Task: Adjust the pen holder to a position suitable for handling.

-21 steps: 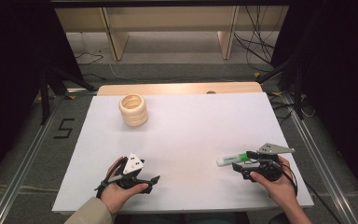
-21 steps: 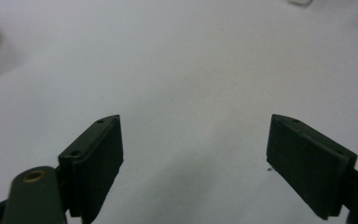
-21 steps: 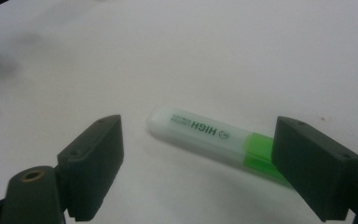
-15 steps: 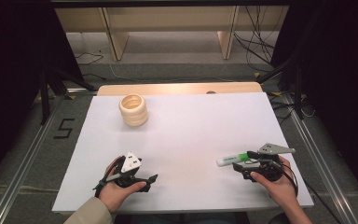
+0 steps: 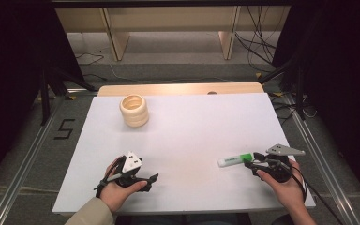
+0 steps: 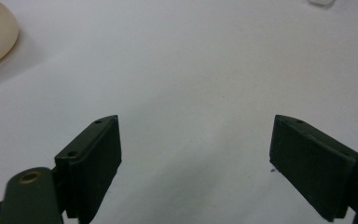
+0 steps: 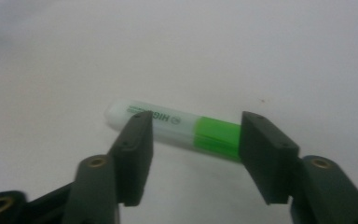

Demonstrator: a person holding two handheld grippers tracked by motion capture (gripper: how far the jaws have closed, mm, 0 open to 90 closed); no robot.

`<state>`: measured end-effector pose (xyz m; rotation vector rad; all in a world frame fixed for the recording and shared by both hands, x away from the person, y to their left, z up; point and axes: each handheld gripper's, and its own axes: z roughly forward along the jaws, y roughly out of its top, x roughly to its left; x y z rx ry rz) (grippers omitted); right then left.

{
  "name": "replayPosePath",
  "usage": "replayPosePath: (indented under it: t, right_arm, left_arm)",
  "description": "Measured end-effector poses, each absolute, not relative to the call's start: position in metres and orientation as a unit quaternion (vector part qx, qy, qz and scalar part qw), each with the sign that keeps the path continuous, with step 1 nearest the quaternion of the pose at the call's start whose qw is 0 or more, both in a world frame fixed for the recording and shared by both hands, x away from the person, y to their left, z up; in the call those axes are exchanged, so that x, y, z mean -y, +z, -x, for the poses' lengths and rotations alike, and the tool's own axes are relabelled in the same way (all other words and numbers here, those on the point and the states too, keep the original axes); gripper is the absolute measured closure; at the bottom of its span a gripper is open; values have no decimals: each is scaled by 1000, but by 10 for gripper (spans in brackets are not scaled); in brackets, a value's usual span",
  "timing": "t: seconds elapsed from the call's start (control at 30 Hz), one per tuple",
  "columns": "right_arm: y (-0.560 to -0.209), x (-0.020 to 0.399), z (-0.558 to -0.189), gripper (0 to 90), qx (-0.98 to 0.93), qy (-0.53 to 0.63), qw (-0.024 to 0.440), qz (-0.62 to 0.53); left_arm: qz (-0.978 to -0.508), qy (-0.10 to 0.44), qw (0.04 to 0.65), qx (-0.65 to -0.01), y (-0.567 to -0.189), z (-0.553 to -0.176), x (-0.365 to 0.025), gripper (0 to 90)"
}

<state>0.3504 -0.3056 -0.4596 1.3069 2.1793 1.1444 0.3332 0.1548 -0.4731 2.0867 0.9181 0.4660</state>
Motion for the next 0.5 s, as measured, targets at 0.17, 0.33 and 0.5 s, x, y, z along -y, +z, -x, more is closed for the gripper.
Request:
replayPosePath:
  t: [0.17,0.33,0.5]
  right_arm:
    - [-461,308,-351,763,-778,379,174,-470]
    - [-463,309,-353,898,-786,351,162,-482]
    - [-467,309,-358,900,-789,328,157,-496]
  left_arm:
    - [-823,183,397,-362,-474,-334,-154,166]
    - [-823,183,398,-362,-474,-334,-153,166]
    - [-825,184,397,-359,-473,-335,-152,167]
